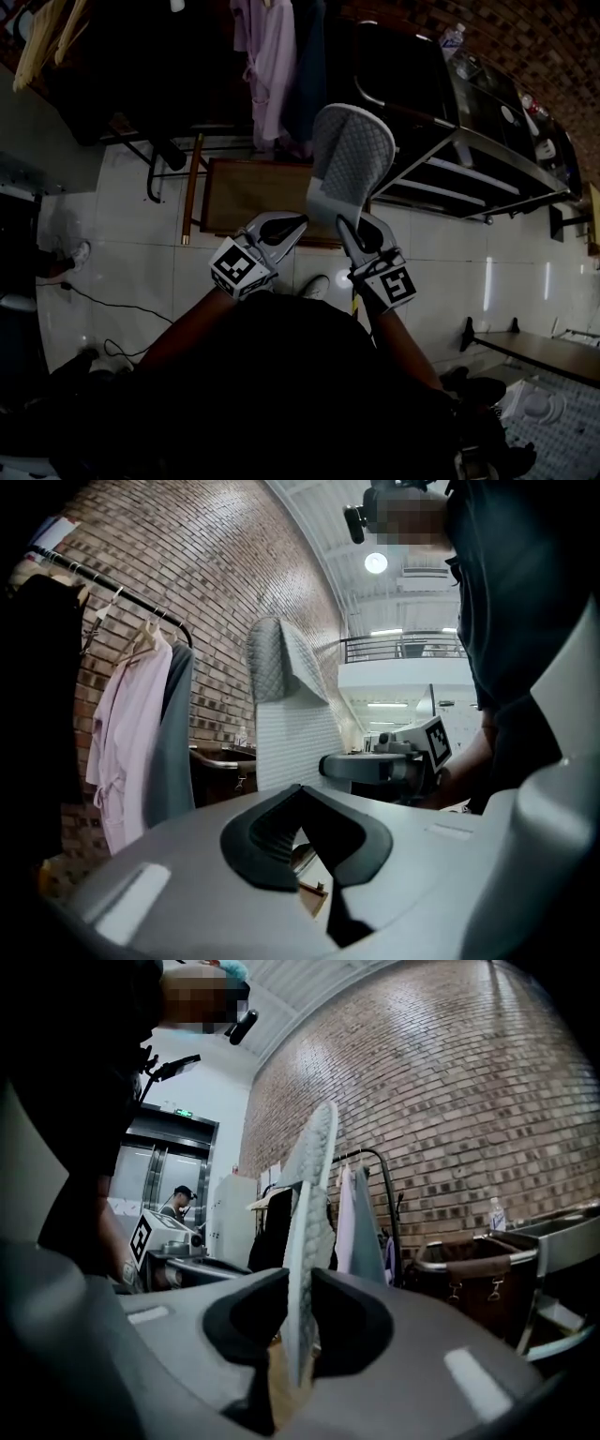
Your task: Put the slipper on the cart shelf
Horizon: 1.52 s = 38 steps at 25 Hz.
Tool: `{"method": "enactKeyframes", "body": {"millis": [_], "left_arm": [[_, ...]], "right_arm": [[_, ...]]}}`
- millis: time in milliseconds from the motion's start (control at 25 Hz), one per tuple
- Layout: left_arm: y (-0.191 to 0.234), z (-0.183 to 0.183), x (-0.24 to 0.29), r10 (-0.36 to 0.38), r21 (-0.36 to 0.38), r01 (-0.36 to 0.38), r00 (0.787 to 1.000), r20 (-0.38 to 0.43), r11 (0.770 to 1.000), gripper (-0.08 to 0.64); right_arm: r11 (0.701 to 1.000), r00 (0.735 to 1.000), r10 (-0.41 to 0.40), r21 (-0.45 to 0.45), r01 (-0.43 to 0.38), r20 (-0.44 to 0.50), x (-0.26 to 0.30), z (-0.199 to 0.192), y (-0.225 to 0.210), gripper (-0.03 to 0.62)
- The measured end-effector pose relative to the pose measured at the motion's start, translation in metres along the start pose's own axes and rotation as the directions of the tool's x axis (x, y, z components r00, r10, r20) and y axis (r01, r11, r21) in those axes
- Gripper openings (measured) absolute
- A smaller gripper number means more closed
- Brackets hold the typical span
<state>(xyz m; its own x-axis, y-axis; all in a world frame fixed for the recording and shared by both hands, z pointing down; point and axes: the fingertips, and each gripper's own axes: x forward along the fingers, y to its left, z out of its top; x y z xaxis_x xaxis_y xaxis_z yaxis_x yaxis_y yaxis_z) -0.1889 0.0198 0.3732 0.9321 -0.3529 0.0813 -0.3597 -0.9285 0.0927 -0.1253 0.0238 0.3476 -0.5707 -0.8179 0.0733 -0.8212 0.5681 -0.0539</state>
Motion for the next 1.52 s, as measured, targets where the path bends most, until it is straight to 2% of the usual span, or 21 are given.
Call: {"method": "enactKeyframes", "body": {"millis": [120, 360, 800, 1160, 1360, 1520], "left_arm": [[-0.003, -0.005, 0.002, -0.010, 0.008, 0.010, 1.000, -0.020, 1.000, 0.003], [-0.001, -0.002, 0.002, -0.004, -0.015, 0.004, 1.000, 0.023, 1.000, 0.005], [-0.003, -0.010, 0.004, -0.052, -0.004, 0.052, 0.999, 0.003, 0.999, 0.005], [-0.004, -0.018, 0.011, -0.150, -0.031, 0.150, 0.989, -0.007, 0.988, 0.005], [-0.007, -0.024, 0.008, -0.225, -0.051, 0.224, 0.974, 0.002, 0.973, 0.005], [-0.004, -0.039, 0.005, -0.271, -0.062, 0.270, 0.963, -0.002, 0.961, 0.005]], "right_arm": [[1.000, 1.000, 0.002, 0.004, -0.002, -0.005, 0.000, -0.003, -0.001, 0.064], [1.000, 1.000, 0.004, 0.013, -0.004, -0.009, -0.004, -0.010, -0.003, 0.064], [0.999, 0.999, -0.009, 0.039, 0.011, -0.045, -0.003, -0.020, -0.006, 0.064], [0.992, 0.990, -0.087, 0.076, 0.096, -0.111, -0.013, -0.048, -0.014, 0.064], [0.976, 0.976, -0.143, 0.139, 0.166, -0.162, -0.015, -0.066, -0.009, 0.064], [0.962, 0.964, -0.199, 0.154, 0.227, -0.178, -0.019, -0.077, -0.007, 0.064]]}}
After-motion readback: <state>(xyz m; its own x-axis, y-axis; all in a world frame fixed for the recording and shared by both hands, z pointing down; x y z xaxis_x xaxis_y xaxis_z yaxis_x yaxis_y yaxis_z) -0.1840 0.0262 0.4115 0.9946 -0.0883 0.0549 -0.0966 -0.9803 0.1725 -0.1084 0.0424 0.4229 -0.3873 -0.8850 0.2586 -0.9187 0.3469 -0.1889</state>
